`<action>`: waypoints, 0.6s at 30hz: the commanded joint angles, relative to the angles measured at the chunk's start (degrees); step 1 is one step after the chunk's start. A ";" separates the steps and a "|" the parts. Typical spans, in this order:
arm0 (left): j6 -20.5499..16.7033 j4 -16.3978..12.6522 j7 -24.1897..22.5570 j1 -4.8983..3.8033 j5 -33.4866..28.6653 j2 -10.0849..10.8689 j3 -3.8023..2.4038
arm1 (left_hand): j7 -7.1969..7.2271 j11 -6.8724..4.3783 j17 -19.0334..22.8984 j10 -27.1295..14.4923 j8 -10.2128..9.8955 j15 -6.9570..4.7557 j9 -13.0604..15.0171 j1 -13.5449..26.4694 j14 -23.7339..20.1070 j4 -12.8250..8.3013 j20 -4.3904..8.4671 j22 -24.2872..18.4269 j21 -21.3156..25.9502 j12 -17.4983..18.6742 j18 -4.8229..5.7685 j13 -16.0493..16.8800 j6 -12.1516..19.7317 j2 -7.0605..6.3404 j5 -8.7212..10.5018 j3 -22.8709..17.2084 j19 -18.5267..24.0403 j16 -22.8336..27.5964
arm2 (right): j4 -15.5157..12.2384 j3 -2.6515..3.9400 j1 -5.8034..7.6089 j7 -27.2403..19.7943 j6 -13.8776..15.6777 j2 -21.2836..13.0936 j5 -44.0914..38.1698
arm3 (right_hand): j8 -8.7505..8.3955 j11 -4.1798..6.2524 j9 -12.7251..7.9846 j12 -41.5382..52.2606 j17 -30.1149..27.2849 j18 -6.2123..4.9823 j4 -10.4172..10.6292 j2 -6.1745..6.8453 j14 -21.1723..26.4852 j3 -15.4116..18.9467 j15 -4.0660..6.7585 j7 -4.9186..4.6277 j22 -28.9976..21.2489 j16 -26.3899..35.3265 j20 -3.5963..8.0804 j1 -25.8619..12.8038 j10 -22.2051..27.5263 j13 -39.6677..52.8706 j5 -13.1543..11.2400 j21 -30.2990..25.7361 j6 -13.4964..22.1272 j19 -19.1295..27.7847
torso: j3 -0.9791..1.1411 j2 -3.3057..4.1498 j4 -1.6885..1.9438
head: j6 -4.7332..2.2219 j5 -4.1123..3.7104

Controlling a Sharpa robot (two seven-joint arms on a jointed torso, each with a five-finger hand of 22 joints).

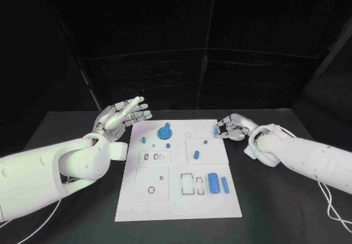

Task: Assemble the parts on the task board

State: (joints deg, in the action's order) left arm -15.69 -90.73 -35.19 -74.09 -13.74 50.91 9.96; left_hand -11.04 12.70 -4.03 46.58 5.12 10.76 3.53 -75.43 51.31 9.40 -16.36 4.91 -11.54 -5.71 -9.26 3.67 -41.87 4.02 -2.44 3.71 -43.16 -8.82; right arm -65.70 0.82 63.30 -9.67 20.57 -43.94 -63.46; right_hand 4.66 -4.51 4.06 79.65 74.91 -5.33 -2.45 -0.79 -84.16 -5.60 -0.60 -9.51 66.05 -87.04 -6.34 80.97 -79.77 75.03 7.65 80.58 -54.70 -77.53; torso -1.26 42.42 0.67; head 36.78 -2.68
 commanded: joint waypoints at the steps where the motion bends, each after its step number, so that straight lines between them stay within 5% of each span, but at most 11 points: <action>1: 0.85 -0.03 0.08 -0.06 0.38 -0.03 -0.04 | -4.56 0.48 0.09 0.06 -0.39 0.07 -0.10 -0.03 0.24 -0.21 -0.03 -0.07 0.27 0.39 -0.55 -0.01 0.39 0.79 -0.21 0.00 -0.56 0.31 | -0.11 0.04 0.10 -0.75 0.03 0.10 0.32 | 0.38 -0.04 0.10 0.23 7.78 0.77 -0.01 -0.32 -4.31 -0.34 0.38 -0.11 0.10 -0.30 -0.04 0.08 -0.37 1.48 -0.36 0.35 -0.47 -0.50 | 0.03 0.01 -0.01 | 0.13 0.13; 18: 0.89 0.03 0.24 -0.05 0.38 -0.05 -0.04 | -4.60 0.50 0.10 0.03 -0.47 0.08 -0.11 -0.08 0.27 -0.29 -0.03 -0.12 0.34 0.48 -0.55 -0.02 0.44 0.93 -0.21 -0.01 -0.61 0.37 | -0.08 0.04 0.10 -0.68 0.21 0.19 0.56 | 1.10 0.37 0.27 0.66 8.08 0.78 -0.36 -0.68 -4.38 -1.21 0.67 0.42 0.24 -0.42 0.16 -0.69 -0.88 2.02 -0.39 0.46 -2.49 -0.59 | 0.06 -0.01 0.00 | 0.27 -0.07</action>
State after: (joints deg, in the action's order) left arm -15.62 -90.68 -34.86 -74.08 -13.73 50.92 9.96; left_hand -11.04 12.70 -3.98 46.58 4.90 10.76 3.48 -75.46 51.31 9.40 -16.57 4.84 -11.54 -5.48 -9.26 3.68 -41.86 4.48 -2.44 3.71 -43.37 -8.82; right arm -65.73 0.82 63.30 -9.87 20.57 -43.78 -63.19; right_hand 5.50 -4.10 4.29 80.04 74.91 -5.33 -2.87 -1.25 -83.94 -6.48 -0.38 -9.10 66.22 -87.25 -6.14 80.50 -80.35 75.10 7.44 80.93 -56.78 -77.73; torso -1.21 42.41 0.63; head 37.04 -2.72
